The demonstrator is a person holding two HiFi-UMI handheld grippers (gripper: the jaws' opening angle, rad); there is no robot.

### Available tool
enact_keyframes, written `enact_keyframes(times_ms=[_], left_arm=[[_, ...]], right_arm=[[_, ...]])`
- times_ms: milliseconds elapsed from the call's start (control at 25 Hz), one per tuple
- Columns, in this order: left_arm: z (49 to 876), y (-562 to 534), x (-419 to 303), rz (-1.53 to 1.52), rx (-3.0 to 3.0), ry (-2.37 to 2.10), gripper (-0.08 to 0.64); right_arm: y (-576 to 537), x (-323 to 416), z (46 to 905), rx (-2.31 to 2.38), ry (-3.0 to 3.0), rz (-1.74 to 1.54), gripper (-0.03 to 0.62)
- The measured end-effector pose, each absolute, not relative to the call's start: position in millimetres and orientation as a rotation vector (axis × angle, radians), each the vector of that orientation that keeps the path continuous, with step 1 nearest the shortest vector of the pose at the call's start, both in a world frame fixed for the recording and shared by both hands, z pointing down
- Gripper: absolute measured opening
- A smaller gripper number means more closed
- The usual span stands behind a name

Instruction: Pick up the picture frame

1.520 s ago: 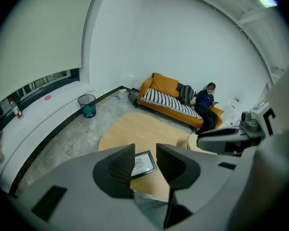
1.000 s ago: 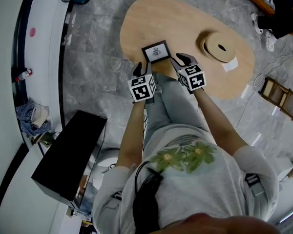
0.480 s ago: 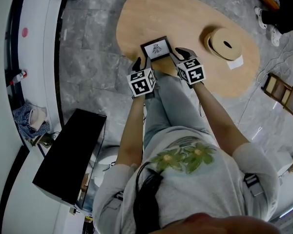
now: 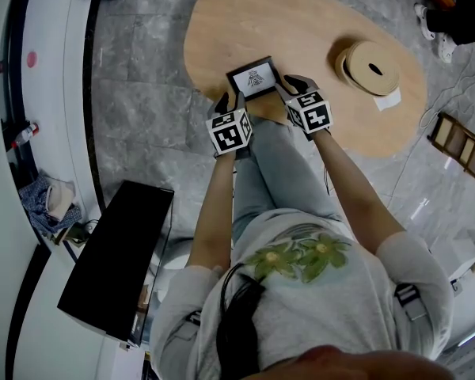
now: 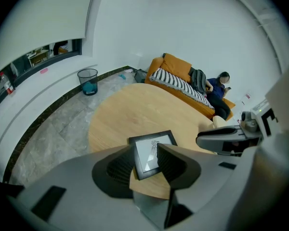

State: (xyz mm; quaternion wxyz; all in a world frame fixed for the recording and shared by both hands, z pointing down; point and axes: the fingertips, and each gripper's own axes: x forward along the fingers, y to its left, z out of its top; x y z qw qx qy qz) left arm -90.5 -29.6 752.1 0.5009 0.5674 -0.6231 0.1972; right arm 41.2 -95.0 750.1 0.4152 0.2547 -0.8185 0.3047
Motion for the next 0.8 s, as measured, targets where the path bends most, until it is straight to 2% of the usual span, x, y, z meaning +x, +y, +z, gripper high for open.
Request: enact_keyframes(times_ms=[800], left_arm=[[810.9,-32.1,-88.3,0.522,1.339,-1.458,0.155]], right_arm=[[-96.2,48.1,820.6,0.587,-1.942,0.747,0.12]])
